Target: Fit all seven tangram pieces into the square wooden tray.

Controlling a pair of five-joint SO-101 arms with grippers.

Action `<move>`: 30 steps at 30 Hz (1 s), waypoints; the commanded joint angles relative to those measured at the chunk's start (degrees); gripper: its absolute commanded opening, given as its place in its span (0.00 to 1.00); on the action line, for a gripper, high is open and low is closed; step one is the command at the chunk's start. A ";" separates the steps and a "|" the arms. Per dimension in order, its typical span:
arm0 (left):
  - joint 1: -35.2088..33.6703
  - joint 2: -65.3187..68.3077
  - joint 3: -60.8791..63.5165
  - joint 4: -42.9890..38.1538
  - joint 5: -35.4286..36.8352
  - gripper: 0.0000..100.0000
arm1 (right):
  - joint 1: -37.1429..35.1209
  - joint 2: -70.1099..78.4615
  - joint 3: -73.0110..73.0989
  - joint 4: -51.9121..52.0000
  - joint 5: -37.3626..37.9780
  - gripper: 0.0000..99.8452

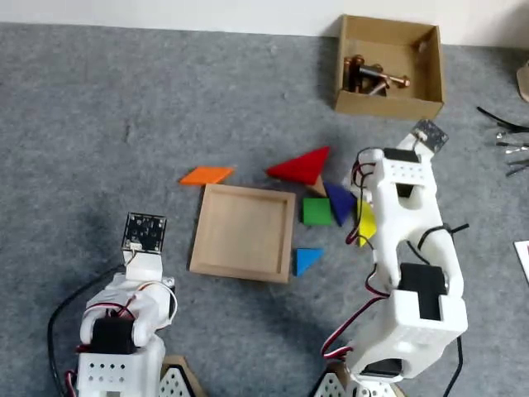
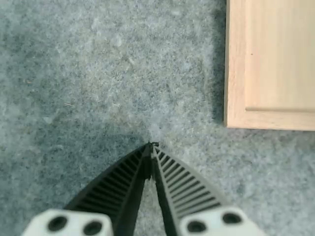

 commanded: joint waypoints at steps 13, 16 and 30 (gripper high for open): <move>-0.75 -0.92 1.10 0.26 0.35 0.01 | -0.40 8.40 -4.62 -3.74 -0.53 0.24; -0.75 -0.92 1.10 0.26 0.35 0.01 | -0.22 8.48 -4.44 -3.65 -0.53 0.24; -0.75 -0.92 1.10 0.26 0.35 0.01 | 0.66 8.66 -4.26 -3.56 -0.53 0.32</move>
